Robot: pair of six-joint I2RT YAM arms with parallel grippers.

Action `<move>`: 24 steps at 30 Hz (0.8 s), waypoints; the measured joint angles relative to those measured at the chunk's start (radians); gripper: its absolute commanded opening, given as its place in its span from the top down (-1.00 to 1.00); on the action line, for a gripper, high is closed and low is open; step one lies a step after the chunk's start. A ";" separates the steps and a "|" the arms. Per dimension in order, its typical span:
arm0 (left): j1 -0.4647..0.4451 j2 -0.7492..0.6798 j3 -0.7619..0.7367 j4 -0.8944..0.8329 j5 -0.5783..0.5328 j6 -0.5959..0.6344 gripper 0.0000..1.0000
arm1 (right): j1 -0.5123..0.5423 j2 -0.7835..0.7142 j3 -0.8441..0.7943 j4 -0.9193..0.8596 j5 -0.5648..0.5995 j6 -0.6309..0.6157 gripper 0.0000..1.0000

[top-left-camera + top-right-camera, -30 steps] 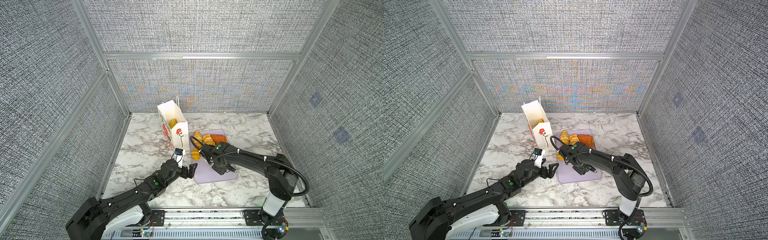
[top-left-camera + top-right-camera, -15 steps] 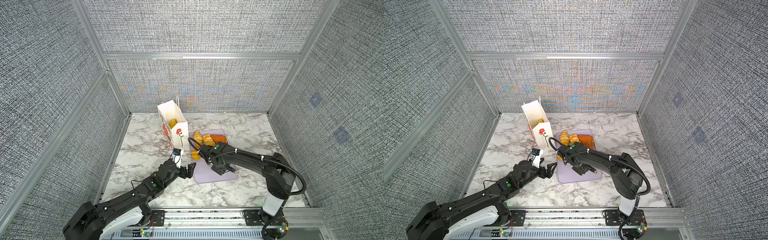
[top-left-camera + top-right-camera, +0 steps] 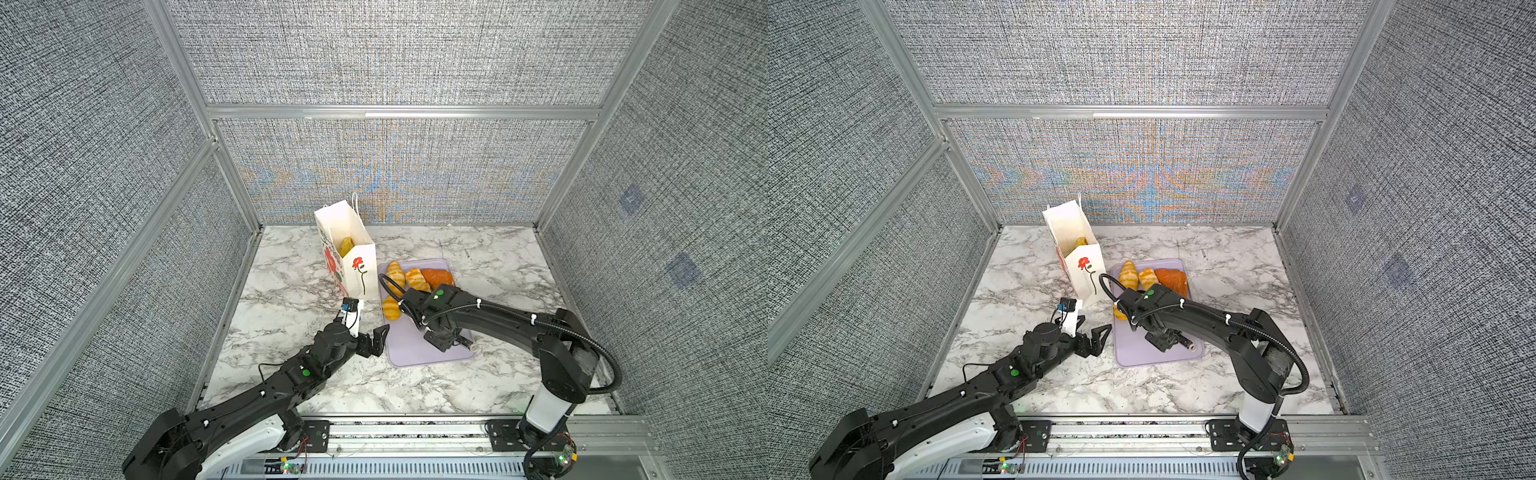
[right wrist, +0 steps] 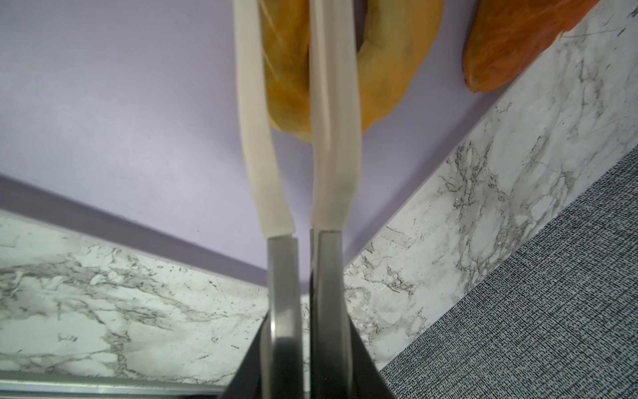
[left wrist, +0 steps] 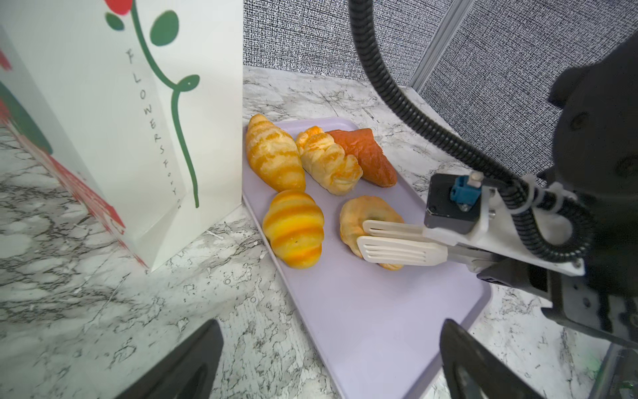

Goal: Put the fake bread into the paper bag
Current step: 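Lower the open tongs around the ring donut with the right gripper, then squeeze the tongs shut on the ring donut and lift, right gripper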

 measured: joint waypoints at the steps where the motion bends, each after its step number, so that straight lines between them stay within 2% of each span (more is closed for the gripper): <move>1: 0.000 0.000 0.000 -0.002 0.000 0.000 -0.99 | 0.000 -0.003 0.000 0.002 -0.001 0.000 0.49; 24: 0.000 -0.043 0.022 -0.043 -0.018 0.009 -0.98 | -0.021 -0.101 -0.009 0.043 -0.054 0.015 0.49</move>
